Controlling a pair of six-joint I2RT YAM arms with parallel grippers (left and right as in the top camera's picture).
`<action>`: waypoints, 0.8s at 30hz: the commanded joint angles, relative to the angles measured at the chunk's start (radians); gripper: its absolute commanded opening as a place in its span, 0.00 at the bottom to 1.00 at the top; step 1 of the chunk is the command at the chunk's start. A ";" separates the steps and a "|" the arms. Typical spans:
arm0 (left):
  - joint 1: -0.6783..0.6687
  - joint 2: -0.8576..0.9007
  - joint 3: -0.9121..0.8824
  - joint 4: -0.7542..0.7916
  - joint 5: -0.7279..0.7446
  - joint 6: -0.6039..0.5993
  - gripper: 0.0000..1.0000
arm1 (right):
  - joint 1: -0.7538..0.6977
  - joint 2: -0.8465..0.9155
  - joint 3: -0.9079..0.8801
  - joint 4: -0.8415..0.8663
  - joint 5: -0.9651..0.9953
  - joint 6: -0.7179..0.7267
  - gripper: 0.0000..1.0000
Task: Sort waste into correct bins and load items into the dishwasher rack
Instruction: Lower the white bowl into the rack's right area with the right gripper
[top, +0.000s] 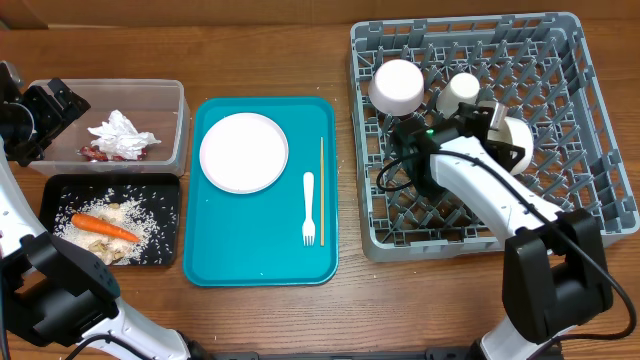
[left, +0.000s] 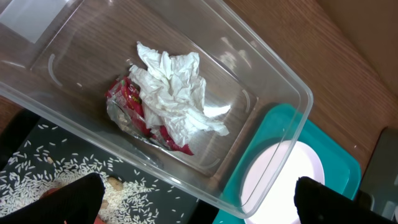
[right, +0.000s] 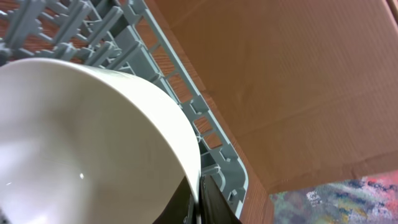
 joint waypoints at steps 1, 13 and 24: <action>-0.007 0.007 -0.002 0.000 -0.003 -0.009 1.00 | 0.035 -0.013 -0.013 0.006 -0.043 -0.014 0.04; -0.007 0.007 -0.002 0.000 -0.003 -0.009 1.00 | 0.119 -0.012 -0.069 0.013 -0.068 -0.015 0.04; -0.007 0.007 -0.002 0.000 -0.003 -0.009 1.00 | 0.161 -0.013 -0.066 0.041 -0.188 -0.006 0.16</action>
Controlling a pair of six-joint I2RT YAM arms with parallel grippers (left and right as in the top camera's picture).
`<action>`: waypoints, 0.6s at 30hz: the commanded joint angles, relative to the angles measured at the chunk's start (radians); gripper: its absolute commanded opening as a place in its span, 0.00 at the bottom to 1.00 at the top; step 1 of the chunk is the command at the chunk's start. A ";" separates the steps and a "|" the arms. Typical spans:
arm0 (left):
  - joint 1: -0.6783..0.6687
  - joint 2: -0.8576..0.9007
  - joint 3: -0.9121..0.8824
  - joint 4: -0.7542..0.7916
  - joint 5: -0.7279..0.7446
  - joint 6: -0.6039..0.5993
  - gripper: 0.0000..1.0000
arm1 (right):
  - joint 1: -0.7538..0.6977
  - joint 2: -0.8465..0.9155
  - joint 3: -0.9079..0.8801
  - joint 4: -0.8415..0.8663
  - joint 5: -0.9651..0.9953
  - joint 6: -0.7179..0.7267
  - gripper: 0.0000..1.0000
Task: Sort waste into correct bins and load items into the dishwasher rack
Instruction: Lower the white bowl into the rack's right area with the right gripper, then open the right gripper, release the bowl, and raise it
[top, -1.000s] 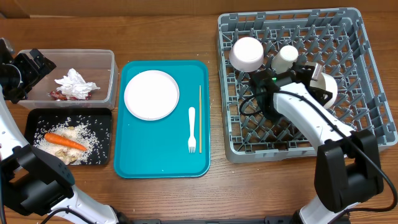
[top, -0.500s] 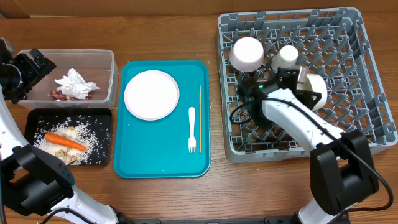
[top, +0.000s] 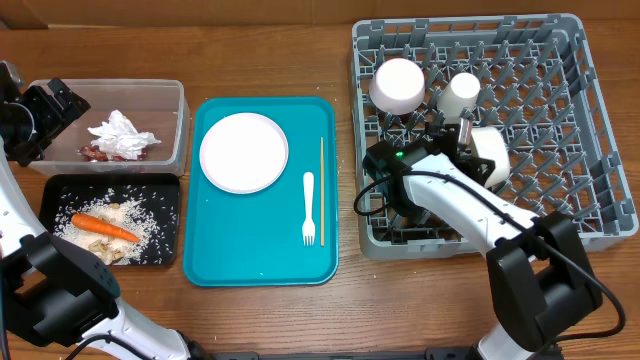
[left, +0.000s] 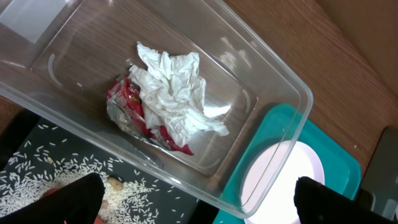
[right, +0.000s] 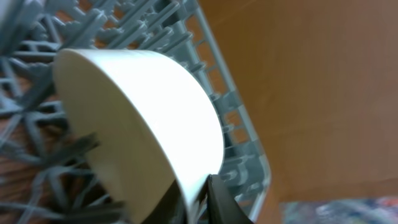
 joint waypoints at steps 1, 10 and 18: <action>-0.007 0.007 -0.002 0.000 -0.003 -0.009 1.00 | 0.018 -0.012 -0.002 0.018 -0.101 0.006 0.17; -0.007 0.007 -0.002 0.000 -0.003 -0.009 0.99 | 0.018 -0.013 -0.002 0.019 -0.101 0.006 0.42; -0.007 0.007 -0.002 0.000 -0.003 -0.009 1.00 | 0.018 -0.013 0.069 0.017 -0.245 -0.047 0.66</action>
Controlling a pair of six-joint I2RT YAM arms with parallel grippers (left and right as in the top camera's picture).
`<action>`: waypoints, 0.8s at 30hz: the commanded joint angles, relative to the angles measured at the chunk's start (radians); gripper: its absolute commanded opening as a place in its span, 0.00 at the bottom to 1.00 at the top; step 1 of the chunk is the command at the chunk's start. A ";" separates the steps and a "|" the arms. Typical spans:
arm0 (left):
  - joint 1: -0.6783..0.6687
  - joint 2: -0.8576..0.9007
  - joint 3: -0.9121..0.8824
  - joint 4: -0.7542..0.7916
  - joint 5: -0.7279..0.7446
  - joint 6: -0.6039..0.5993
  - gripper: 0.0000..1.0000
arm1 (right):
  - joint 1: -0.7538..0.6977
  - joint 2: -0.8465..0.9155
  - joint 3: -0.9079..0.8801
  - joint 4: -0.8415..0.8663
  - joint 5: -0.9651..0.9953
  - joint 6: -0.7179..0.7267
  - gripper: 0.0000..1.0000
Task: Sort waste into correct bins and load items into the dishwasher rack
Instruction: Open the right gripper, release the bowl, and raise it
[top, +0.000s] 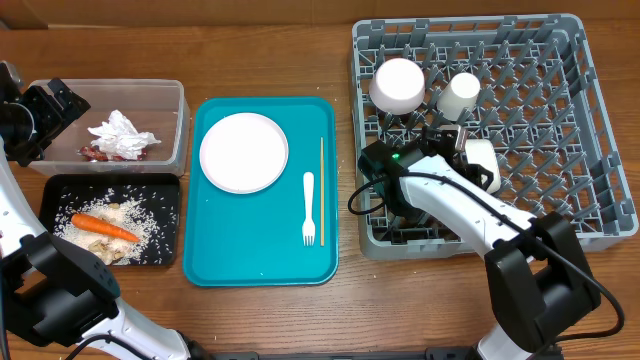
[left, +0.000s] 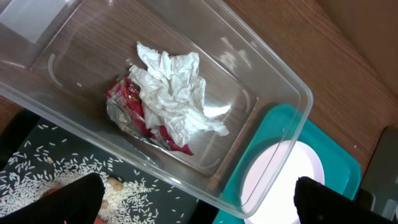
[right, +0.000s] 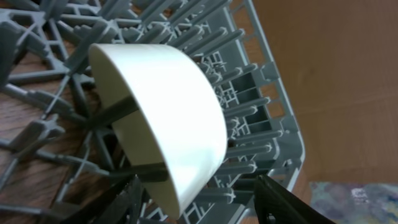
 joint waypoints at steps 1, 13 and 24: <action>-0.007 0.007 -0.002 0.000 -0.003 -0.009 1.00 | 0.004 -0.013 0.076 0.009 -0.112 -0.063 0.68; -0.007 0.007 -0.002 0.000 -0.003 -0.009 1.00 | -0.014 -0.079 0.314 0.006 -0.452 -0.237 0.72; -0.007 0.007 -0.002 0.000 -0.003 -0.009 1.00 | -0.344 -0.274 0.340 0.076 -1.065 -0.528 0.56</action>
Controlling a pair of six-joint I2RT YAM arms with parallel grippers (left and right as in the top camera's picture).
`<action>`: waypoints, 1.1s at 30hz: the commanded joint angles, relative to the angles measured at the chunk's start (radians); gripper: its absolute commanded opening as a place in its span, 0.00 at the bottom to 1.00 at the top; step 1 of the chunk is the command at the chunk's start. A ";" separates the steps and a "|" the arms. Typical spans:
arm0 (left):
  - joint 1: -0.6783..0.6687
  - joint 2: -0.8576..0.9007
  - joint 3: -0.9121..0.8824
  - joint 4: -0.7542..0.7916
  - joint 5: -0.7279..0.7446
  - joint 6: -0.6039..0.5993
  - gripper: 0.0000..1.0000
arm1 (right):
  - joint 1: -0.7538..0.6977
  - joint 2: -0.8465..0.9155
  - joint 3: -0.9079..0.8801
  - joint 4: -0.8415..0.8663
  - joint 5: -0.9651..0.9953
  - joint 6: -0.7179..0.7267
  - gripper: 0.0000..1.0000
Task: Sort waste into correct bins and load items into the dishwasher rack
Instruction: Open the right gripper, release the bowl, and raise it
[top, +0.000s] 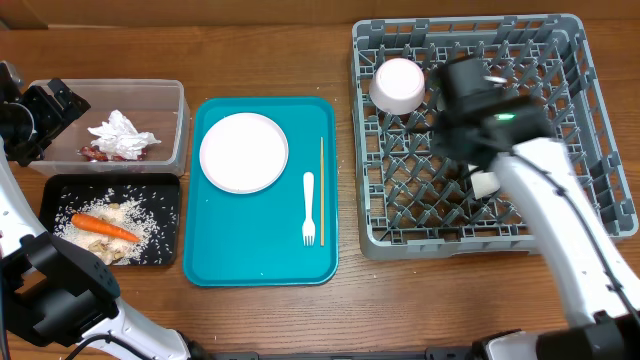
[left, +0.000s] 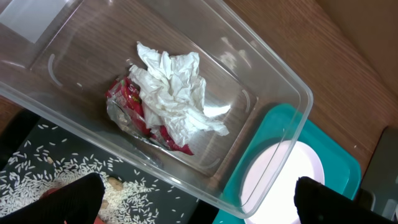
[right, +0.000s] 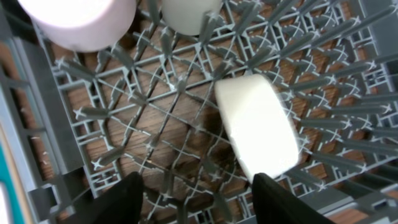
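A white bowl (right: 258, 124) stands on its edge between the tines of the grey dishwasher rack (top: 590, 130); overhead it shows only partly as the bowl (top: 485, 183). My right gripper (right: 202, 202) hangs open above the rack, holding nothing. A white cup (top: 398, 85) and a second cup (right: 189, 12) stand upside down at the rack's back left. On the teal tray (top: 260, 250) lie a white plate (top: 243, 152), a white fork (top: 309, 208) and a chopstick (top: 321, 190). My left gripper (left: 199, 202) is open over the clear bin (left: 273, 81).
The clear bin holds a crumpled tissue (left: 177, 93) and a red wrapper (left: 127, 99). In front of it a black tray (top: 165, 250) holds rice and a carrot (top: 105, 228). My right arm (top: 560, 220) crosses the rack's right half.
My right gripper was low in the rack beside the bowl; it is now higher above the rack, still open. The bowl stays on edge among the tines. The left arm is unchanged.
My right gripper was first shut on the bowl's rim over the rack. Then it held the bowl lower, among the tines. By the last earlier moment it had opened and let the bowl go. Now it is above the rack. The left gripper stayed over the clear bin.
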 joint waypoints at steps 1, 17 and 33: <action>-0.007 0.007 -0.002 0.000 -0.003 -0.009 1.00 | -0.108 -0.035 0.025 -0.008 -0.334 -0.177 0.56; -0.007 0.007 -0.002 0.000 -0.003 -0.009 1.00 | -0.333 -0.006 0.002 0.011 -0.229 -0.182 0.24; -0.007 0.007 -0.002 0.000 -0.003 -0.009 1.00 | -0.343 -0.008 -0.103 0.026 -0.645 -0.325 0.19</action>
